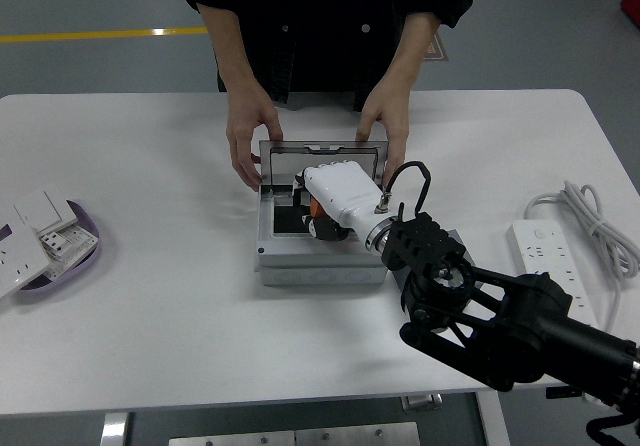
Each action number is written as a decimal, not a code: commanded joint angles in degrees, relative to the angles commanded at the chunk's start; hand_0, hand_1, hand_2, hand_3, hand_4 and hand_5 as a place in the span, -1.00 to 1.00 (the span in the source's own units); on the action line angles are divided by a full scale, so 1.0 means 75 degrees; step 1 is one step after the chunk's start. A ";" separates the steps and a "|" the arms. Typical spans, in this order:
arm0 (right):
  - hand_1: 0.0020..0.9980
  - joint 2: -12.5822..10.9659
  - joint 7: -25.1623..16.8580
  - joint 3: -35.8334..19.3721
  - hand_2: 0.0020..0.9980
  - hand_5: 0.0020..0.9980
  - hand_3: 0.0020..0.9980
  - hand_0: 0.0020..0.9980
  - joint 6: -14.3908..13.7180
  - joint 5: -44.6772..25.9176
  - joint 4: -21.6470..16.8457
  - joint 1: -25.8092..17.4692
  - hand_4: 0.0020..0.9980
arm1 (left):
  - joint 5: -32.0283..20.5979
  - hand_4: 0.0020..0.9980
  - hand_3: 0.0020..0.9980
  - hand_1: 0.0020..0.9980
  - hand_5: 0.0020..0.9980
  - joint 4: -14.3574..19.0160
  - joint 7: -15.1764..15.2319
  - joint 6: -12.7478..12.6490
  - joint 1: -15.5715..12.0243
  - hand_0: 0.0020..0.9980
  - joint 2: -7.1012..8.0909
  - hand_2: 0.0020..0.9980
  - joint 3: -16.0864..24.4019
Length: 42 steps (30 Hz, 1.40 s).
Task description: Pick up the cylinder from the cube,place it in the box,flap close box
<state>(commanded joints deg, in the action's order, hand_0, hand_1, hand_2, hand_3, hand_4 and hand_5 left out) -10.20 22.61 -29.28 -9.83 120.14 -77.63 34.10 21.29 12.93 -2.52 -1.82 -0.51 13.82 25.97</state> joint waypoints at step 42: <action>0.25 -0.1267 -0.0532 -0.1072 0.26 -0.10 0.33 0.46 -0.0745 -0.3133 -0.2289 0.0364 0.61 | 0.0153 0.40 0.28 0.26 -0.57 0.0034 -0.0009 -0.0003 0.0045 0.19 0.0008 0.24 0.0102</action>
<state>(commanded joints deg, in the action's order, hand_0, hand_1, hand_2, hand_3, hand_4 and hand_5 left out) -19.70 18.63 -37.33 -15.42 96.64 -94.80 36.83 22.44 13.19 -2.59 -1.84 -0.17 13.88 26.73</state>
